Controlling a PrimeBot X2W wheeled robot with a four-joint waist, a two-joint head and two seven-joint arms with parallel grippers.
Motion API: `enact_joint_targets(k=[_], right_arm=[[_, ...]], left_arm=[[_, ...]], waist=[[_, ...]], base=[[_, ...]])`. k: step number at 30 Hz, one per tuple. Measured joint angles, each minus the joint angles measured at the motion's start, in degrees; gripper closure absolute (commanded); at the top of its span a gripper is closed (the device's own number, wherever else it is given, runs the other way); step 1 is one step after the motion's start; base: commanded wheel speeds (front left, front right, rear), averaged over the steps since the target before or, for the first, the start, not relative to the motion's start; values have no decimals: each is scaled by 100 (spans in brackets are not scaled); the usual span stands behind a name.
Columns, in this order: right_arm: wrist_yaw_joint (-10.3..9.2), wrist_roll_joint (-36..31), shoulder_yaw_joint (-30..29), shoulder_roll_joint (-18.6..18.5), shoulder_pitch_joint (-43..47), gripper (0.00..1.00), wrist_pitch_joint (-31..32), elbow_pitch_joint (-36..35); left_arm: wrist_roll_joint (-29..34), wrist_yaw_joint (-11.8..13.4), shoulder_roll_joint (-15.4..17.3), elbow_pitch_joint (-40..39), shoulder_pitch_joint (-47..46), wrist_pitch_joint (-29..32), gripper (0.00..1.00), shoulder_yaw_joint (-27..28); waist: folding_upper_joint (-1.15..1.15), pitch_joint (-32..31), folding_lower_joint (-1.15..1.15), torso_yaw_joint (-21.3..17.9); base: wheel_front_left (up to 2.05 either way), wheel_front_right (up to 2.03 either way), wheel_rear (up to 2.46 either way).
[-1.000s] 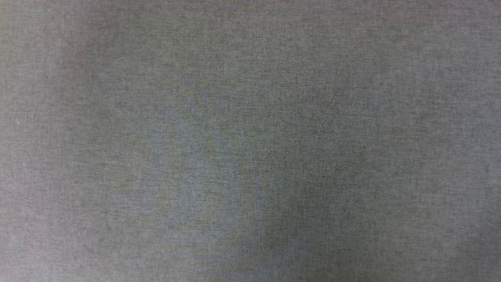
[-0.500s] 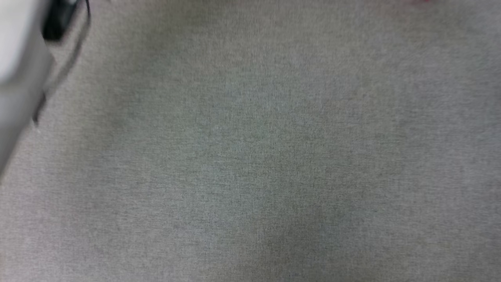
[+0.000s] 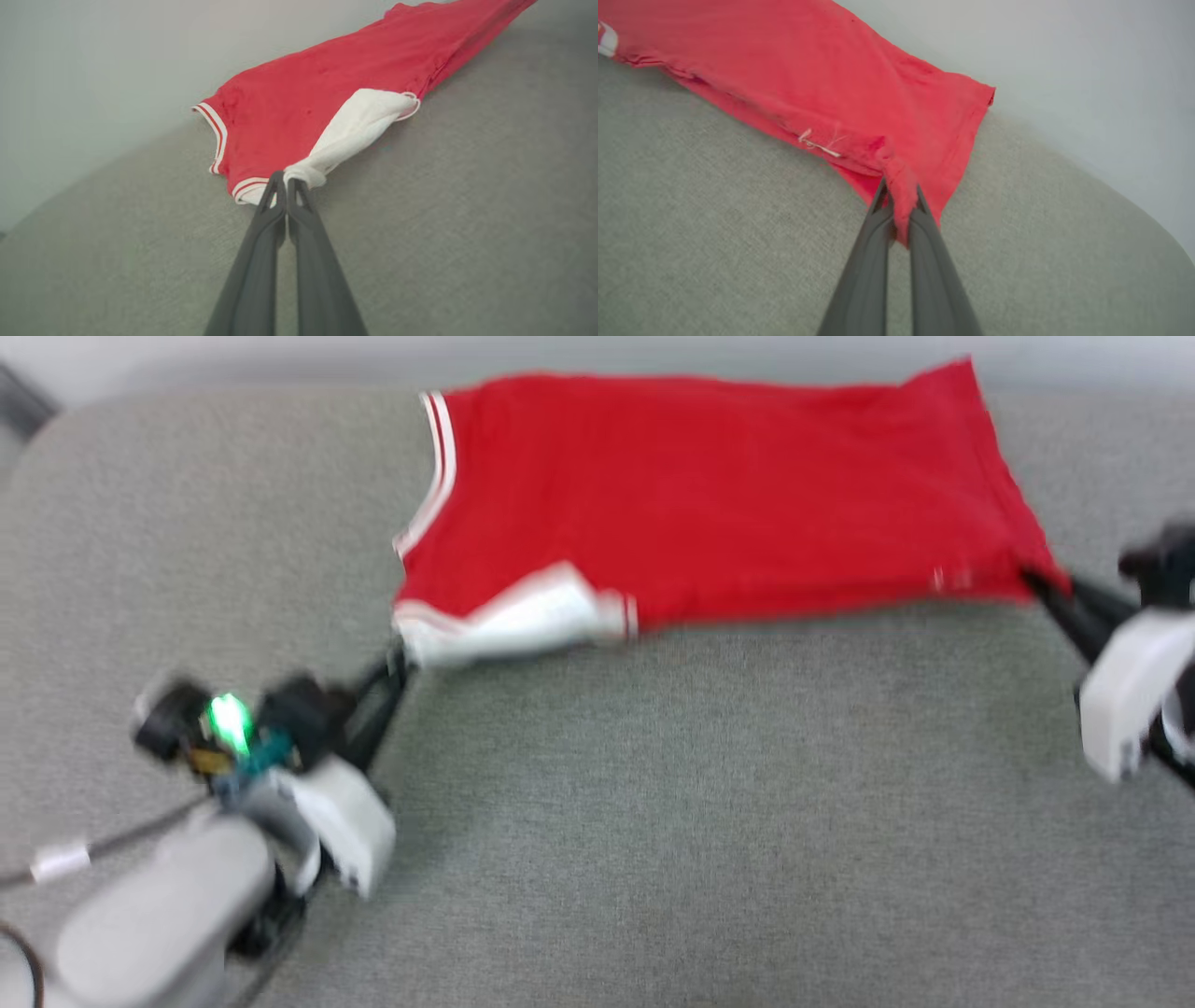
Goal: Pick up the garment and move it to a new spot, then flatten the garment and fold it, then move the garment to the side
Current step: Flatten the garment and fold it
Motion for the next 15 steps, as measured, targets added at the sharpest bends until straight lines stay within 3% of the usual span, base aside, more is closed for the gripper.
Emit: enact_joint_targets(k=[15], right_arm=[[0, 19, -954, -359, 3348, 100, 499, -962]], left_arm=[[-884, 391, 622, -1105, 2383, 592, 100, -813]], waist=[[0, -1222, -1, 113]], base=[[0, 0, 0]])
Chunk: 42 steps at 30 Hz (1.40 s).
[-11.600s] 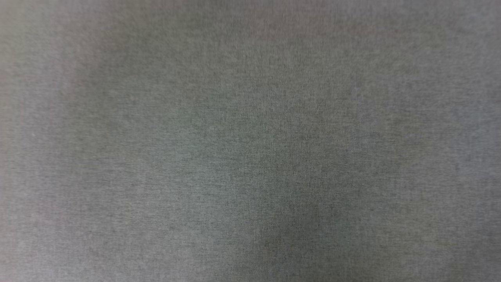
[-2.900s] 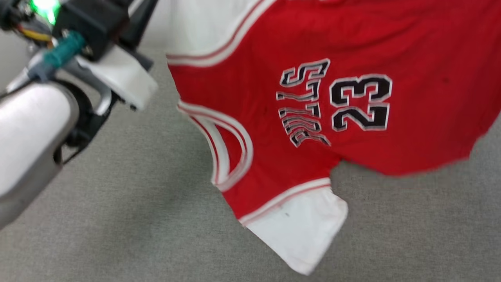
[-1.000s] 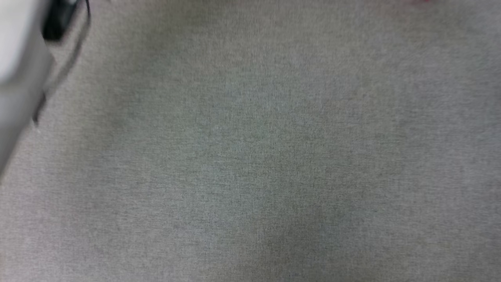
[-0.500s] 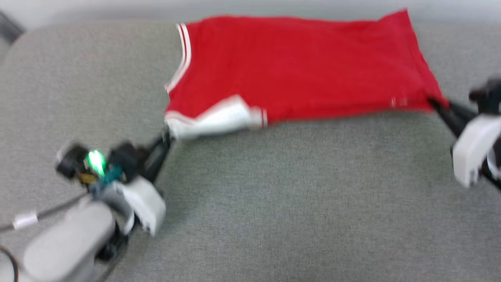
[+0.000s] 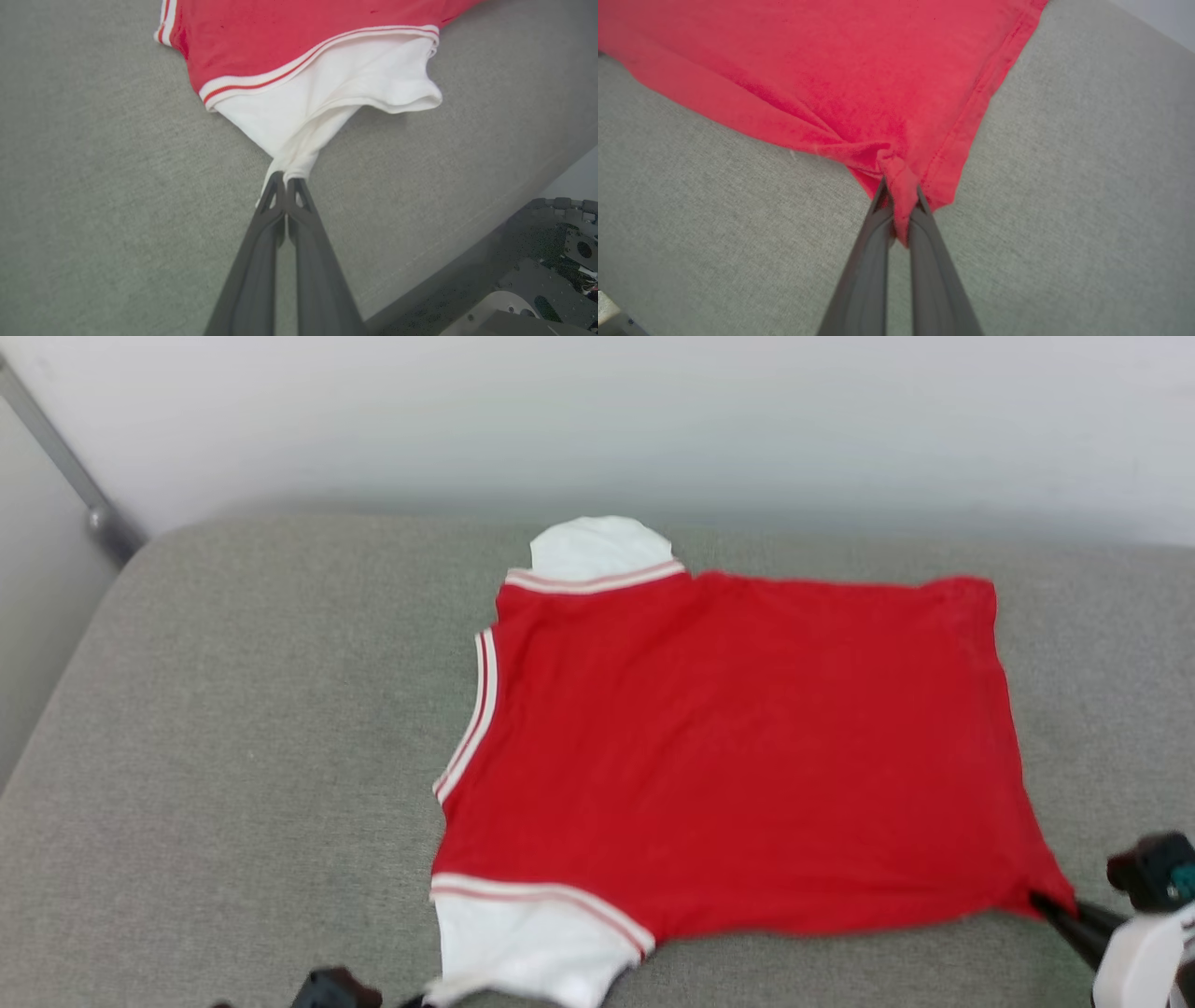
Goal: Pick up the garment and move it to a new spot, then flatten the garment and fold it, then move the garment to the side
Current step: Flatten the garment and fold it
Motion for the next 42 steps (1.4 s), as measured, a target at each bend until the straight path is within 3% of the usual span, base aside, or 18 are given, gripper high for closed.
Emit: enact_joint_targets(k=[11, 20, 29, 42], right_arm=[[0, -182, -1200, 242, 2079, 100, 364, -617], [0, -511, -2028, 677, 2473, 100, 722, -1102], [0, -646, -2601, 890, 2046, 100, 871, -1445], [0, -649, -2299, 931, 954, 100, 1174, -1400]], left_arm=[[-379, 180, 338, -555, 787, 281, 100, -320], [-80, 232, 337, -501, 480, 268, 100, -255], [505, -205, 113, -146, -847, 378, 100, 30], [932, -994, -338, 1000, -2336, 499, 100, 198]], waist=[[0, -538, 0, 123], [0, -486, 1, 92], [0, -196, 2, 37], [0, 507, 2, -250]], base=[[0, 0, 0], [0, 0, 0], [0, 0, 0], [0, 0, 0]])
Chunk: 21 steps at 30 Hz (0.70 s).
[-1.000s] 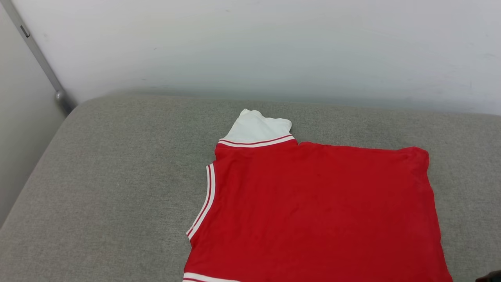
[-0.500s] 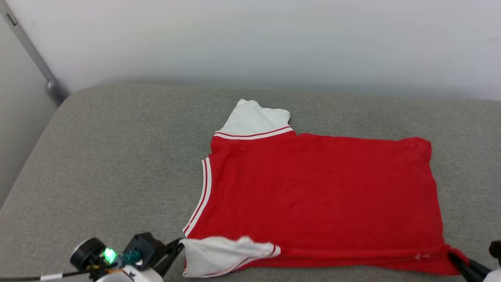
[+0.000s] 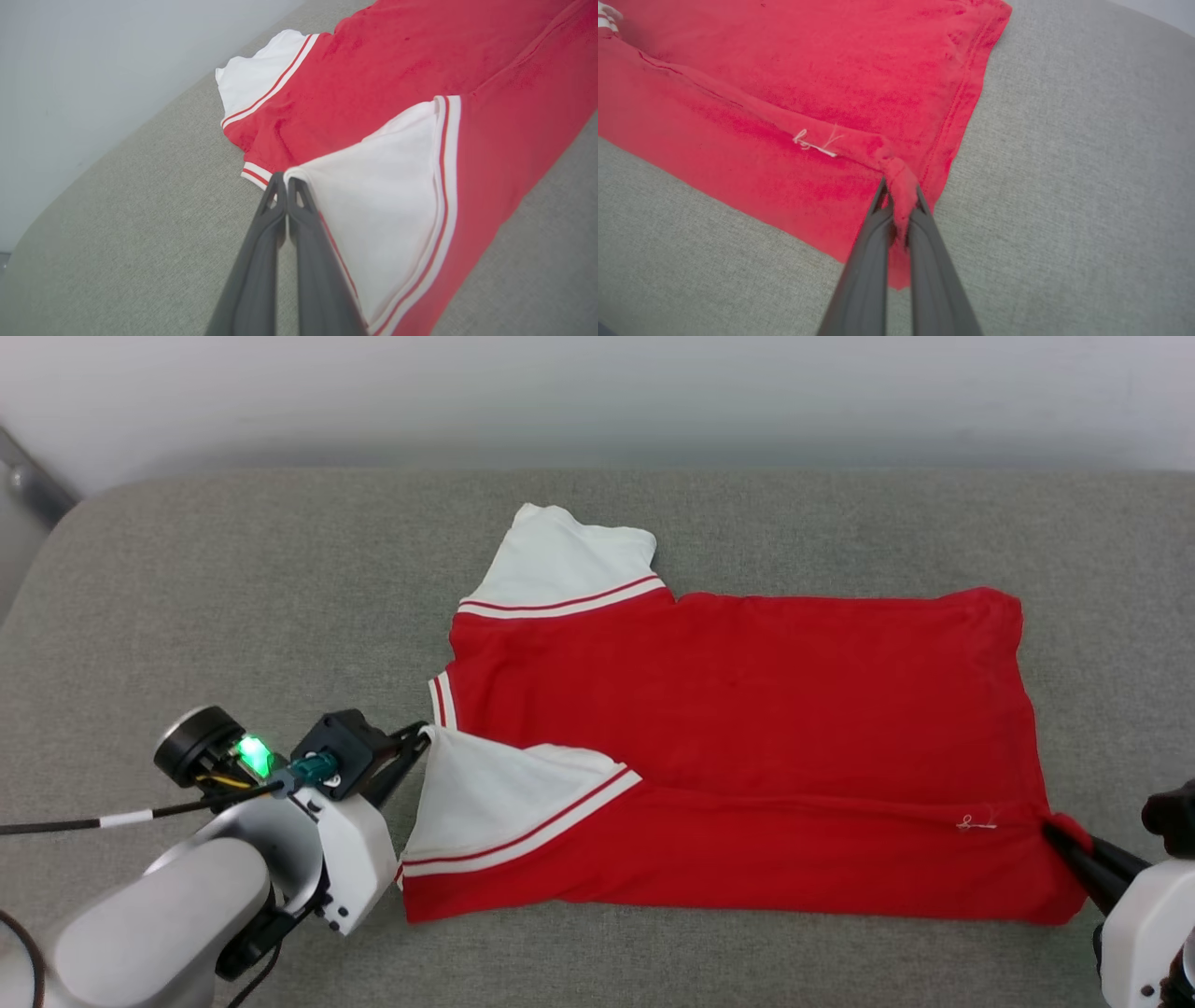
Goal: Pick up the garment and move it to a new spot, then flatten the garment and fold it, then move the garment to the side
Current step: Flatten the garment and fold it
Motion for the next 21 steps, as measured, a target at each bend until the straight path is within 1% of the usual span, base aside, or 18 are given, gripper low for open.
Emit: enact_joint_targets(k=[7, 12, 16, 20, 21], right_arm=[[0, 31, 285, -101, -610, 100, 210, 345], [0, 65, 569, -110, -931, 100, 269, 659], [0, 121, 787, -108, -1110, 100, 174, 877], [0, 231, 888, -107, -1165, 100, -24, 1055], [0, 268, 888, -107, -1166, 90, -76, 1080]], left_arm=[[131, -286, -283, 673, -493, -3, 100, -12], [162, -516, -527, 1215, -630, -2, 100, -135], [172, -644, -699, 1626, -654, -122, 100, -207], [136, -734, -876, 1912, -655, -266, 100, -258], [88, -764, -911, 1975, -655, -300, 100, -258]], waist=[[0, 459, 0, -76], [0, 756, 0, -91], [0, 866, 0, -91], [0, 803, 0, -67], [0, 767, 0, -57]], base=[[0, 0, 0], [0, 0, 0], [0, 0, 0], [0, 0, 0], [0, 0, 0]])
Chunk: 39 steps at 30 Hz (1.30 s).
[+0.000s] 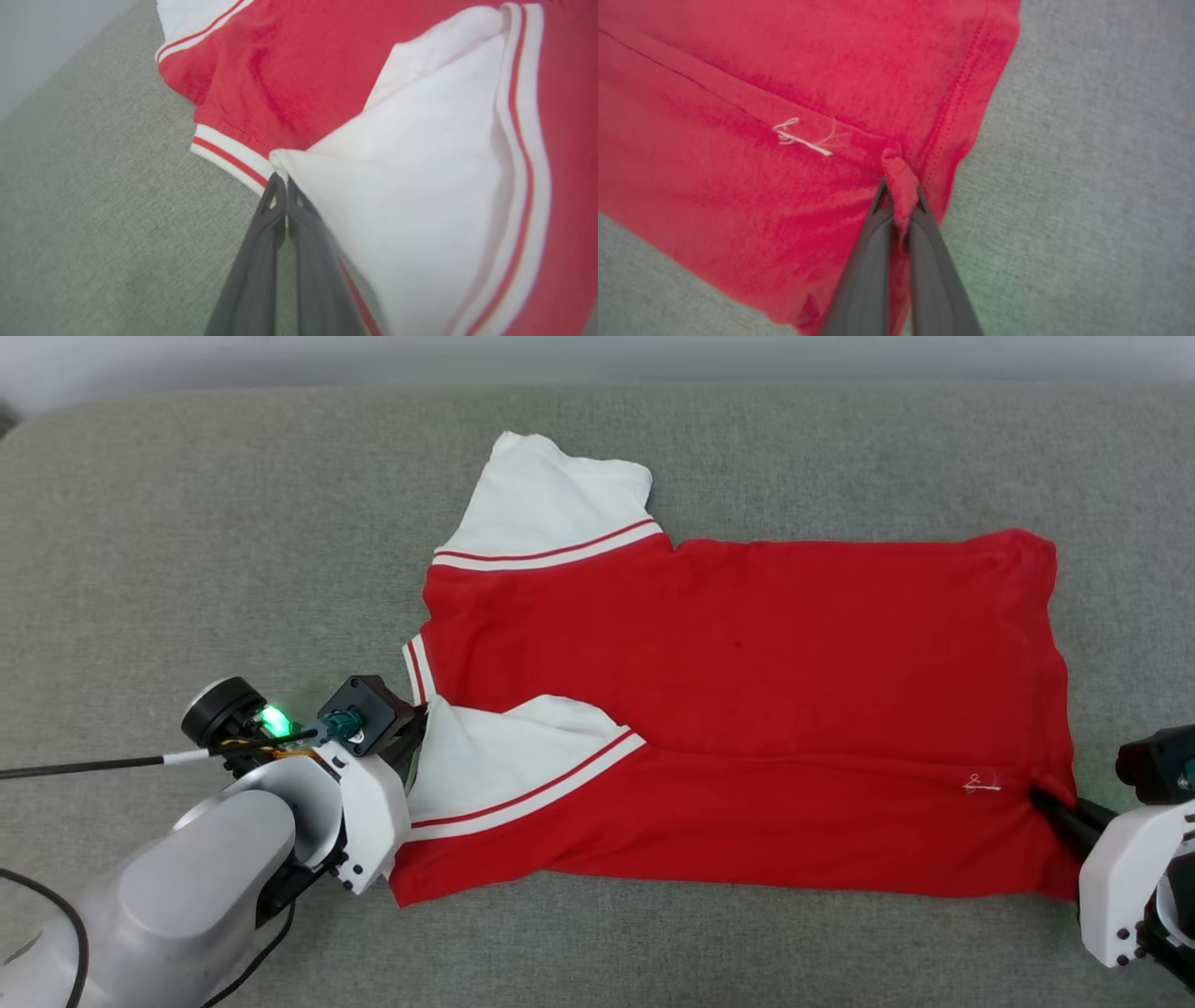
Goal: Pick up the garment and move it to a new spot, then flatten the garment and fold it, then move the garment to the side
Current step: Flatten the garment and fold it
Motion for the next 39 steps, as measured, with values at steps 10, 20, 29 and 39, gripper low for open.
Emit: enact_joint_targets(k=[10, 20, 29, 39], right_arm=[[0, -121, -884, 120, 379, 0, -857, -258], [-1, -543, -1466, 565, 999, 0, -750, -832], [0, -716, -1435, 760, 973, 0, -536, -1046], [0, -708, -1340, 782, 810, 0, -505, -954]], left_arm=[[-324, -48, 200, -244, -213, 370, 0, 146], [-1538, -132, 620, -1315, -774, 3260, 0, 88], [-2428, 177, 568, -1597, -939, 5149, 0, -131], [-2543, 253, 554, -1663, -619, 5707, 0, -467]], waist=[[0, -557, -1, 170], [0, -854, -1, 307], [0, -875, -1, 147], [0, -734, -1, -56]], base=[[0, 0, 0], [0, 0, 0], [0, 0, 0], [0, 0, 0]])
